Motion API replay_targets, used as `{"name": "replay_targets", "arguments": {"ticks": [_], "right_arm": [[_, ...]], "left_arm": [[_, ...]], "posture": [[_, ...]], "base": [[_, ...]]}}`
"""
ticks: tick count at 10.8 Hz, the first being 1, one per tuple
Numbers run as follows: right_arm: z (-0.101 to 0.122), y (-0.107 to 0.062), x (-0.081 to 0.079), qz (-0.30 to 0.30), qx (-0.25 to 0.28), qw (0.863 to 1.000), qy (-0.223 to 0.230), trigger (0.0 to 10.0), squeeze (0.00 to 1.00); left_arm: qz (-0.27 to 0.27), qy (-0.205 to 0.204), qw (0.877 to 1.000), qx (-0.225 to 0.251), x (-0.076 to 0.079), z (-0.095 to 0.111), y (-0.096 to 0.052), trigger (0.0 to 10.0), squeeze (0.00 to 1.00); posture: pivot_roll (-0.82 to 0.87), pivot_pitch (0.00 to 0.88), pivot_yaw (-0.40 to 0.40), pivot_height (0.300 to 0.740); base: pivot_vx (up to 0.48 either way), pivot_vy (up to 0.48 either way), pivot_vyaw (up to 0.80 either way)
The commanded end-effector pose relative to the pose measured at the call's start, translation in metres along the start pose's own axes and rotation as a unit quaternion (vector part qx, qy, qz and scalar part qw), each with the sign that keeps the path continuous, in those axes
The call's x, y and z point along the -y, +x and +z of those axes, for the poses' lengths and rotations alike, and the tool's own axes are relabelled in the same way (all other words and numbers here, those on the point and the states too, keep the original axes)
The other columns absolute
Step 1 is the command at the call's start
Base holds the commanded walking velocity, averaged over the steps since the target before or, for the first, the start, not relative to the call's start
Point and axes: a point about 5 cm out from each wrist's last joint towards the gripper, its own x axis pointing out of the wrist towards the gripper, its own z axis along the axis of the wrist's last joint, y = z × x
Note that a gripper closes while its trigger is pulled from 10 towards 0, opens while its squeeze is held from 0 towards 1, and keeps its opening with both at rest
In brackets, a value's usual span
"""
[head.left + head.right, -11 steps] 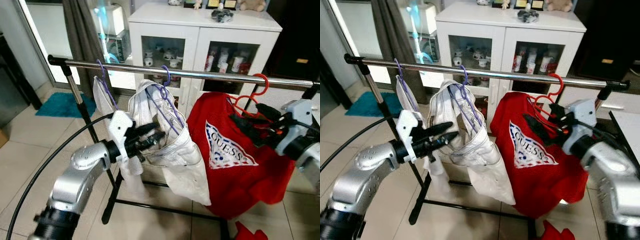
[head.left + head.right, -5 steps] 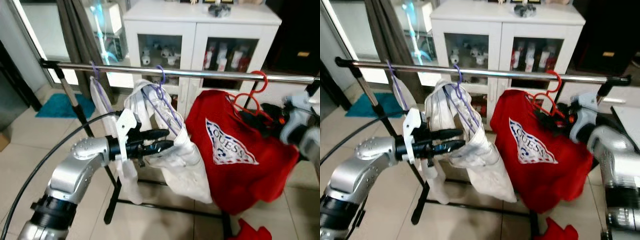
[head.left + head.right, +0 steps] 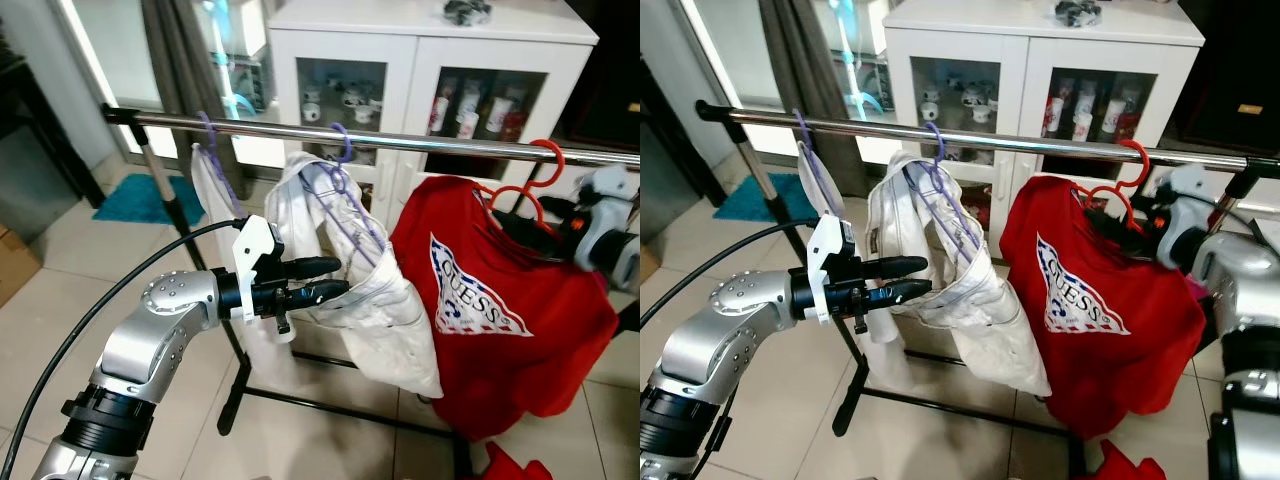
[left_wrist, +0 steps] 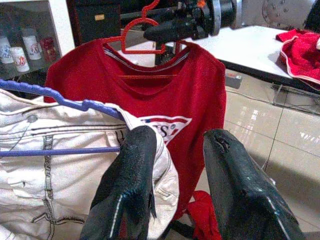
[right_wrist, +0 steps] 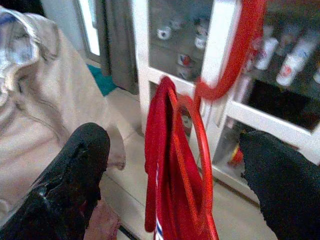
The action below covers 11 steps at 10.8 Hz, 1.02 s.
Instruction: Hang hanger
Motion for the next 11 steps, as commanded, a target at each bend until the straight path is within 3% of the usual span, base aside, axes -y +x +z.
{"name": "replay_targets", "arguments": {"ticks": [1,3,4,5,7,8,11], "right_arm": [[0.0,-0.001,0.002,0.011,-0.01,1.0,-0.011,10.0,0.0],[-0.002,0.004,0.005,0.017,-0.027,0.999,0.004,10.0,0.0],[-0.002,0.008,0.005,0.019,-0.042,0.999,0.009,6.9,0.0],[-0.001,0.009,0.006,0.018,-0.046,0.999,0.011,5.2,0.0],[-0.001,0.009,0.006,0.018,-0.046,0.999,0.011,5.2,0.0],[0.0,0.01,0.006,0.029,-0.067,0.997,0.015,0.0,0.0],[0.001,0.004,0.013,0.024,-0.086,0.996,0.028,0.0,0.0]], "left_arm": [[-0.003,0.007,1.0,-0.003,-0.002,0.002,0.0,10.0,0.0],[-0.008,0.009,1.0,-0.005,-0.002,0.002,0.002,10.0,0.0],[-0.009,0.01,1.0,-0.004,-0.003,0.002,0.004,10.0,0.0],[-0.01,0.01,1.0,-0.004,-0.003,0.002,0.004,10.0,0.0],[-0.01,0.01,1.0,-0.004,-0.003,0.002,0.004,10.0,0.0],[-0.007,0.012,1.0,-0.005,-0.002,0.002,0.003,10.0,0.0],[-0.009,0.014,1.0,-0.006,-0.003,0.002,0.002,10.0,0.0]], "posture": [[-0.16,0.0,0.062,0.74],[-0.16,0.0,0.067,0.74],[-0.16,0.0,0.065,0.74],[-0.16,0.0,0.061,0.74],[-0.16,0.0,0.061,0.74],[-0.15,0.0,0.051,0.74],[-0.15,0.0,0.051,0.74]], "base": [[0.0,0.0,0.0],[0.0,0.0,0.0],[0.0,0.0,0.0],[0.0,0.0,0.0],[0.0,0.0,0.0],[0.0,0.0,0.0],[0.0,0.0,0.0]]}}
